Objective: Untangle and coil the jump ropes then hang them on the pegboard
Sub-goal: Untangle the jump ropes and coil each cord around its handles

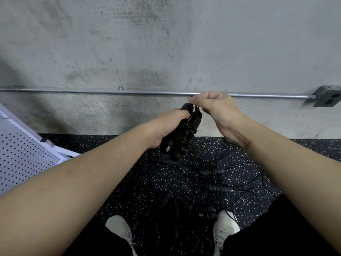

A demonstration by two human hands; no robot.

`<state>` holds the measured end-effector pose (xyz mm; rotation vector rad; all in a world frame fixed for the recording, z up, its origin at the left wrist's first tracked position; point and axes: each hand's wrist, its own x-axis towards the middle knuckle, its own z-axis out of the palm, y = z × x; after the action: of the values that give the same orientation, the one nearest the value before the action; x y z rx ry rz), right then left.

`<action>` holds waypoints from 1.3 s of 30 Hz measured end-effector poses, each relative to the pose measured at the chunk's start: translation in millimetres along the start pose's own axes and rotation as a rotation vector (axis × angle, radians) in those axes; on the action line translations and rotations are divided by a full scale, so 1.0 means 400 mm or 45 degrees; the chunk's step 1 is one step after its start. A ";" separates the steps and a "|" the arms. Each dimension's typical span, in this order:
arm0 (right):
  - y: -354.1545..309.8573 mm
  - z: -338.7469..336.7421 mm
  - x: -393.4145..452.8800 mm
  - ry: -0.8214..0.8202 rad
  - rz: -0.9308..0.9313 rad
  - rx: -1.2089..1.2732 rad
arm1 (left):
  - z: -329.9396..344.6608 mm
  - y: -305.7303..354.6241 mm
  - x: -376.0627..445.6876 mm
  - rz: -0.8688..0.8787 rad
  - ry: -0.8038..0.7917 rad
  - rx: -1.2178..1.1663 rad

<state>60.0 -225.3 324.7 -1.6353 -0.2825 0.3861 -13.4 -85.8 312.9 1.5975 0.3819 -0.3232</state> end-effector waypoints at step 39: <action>0.037 -0.020 0.027 0.229 -0.360 -0.449 | 0.028 -0.063 0.030 0.059 0.149 0.201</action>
<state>72.5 -229.8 309.6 -1.9275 -0.4582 -0.0298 -13.4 -95.0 284.3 1.7829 0.4165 -0.2297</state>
